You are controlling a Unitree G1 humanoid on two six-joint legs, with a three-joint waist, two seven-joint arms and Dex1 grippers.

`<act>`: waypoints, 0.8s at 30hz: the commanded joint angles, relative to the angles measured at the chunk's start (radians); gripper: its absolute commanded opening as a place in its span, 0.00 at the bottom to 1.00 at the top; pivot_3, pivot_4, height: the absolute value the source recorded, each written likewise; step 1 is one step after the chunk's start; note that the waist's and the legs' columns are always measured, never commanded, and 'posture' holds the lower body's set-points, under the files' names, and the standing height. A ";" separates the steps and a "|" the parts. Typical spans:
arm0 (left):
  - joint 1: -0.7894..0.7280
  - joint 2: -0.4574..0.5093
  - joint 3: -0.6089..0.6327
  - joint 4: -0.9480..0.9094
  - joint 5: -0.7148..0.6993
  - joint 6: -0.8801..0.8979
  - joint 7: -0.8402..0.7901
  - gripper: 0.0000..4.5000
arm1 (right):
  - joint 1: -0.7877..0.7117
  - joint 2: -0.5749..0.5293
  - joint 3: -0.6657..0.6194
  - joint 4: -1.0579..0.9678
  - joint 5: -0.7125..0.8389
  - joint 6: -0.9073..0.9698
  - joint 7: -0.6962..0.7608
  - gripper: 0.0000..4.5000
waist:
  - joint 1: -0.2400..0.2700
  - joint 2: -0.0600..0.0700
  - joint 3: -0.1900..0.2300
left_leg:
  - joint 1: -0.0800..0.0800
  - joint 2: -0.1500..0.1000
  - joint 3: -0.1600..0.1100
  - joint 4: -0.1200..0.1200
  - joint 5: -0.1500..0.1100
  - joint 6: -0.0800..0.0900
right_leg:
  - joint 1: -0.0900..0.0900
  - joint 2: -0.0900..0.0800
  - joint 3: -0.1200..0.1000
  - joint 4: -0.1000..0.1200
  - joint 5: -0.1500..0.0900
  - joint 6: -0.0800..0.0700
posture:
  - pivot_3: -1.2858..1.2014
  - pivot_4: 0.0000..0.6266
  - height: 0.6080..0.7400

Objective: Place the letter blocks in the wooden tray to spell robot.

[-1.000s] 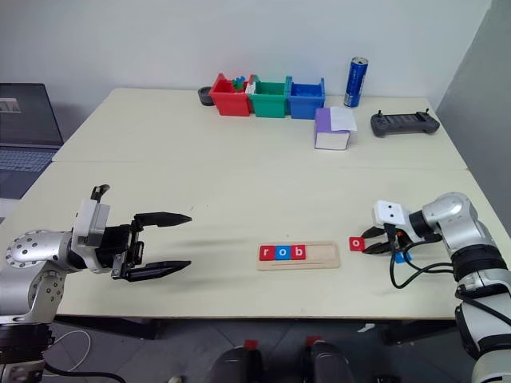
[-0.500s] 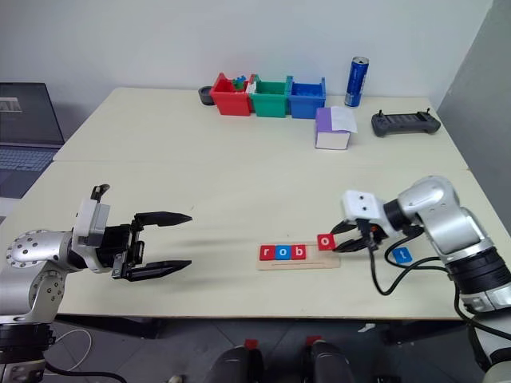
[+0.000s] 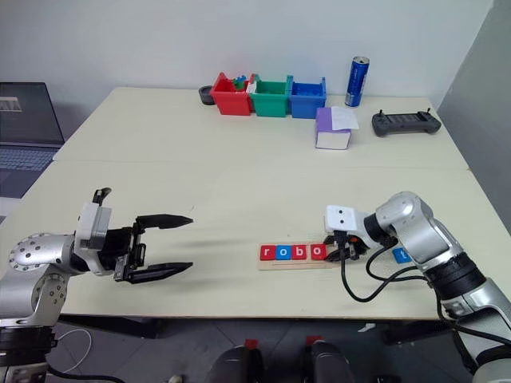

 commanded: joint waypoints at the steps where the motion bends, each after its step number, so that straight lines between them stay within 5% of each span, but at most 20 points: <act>1: 0.003 0.003 0.018 -0.031 -0.013 -0.010 0.011 1.00 | -0.035 0.018 0.009 0.024 -0.020 -0.022 -0.004 0.32 | 0.000 0.000 0.000 | 0.000 0.000 0.000 0.000 0.000 0.000 | 0.000 0.000 0.000 0.000 0.000 0.000 | 0.52 0.24 1.00; 24: 0.029 0.016 0.034 -0.045 -0.021 -0.012 0.035 1.00 | -0.058 0.068 0.027 0.046 -0.046 -0.043 0.032 0.32 | -0.001 0.000 0.000 | 0.000 0.000 0.000 0.000 0.000 0.000 | 0.000 0.000 0.000 0.000 0.000 0.000 | 0.52 0.24 1.00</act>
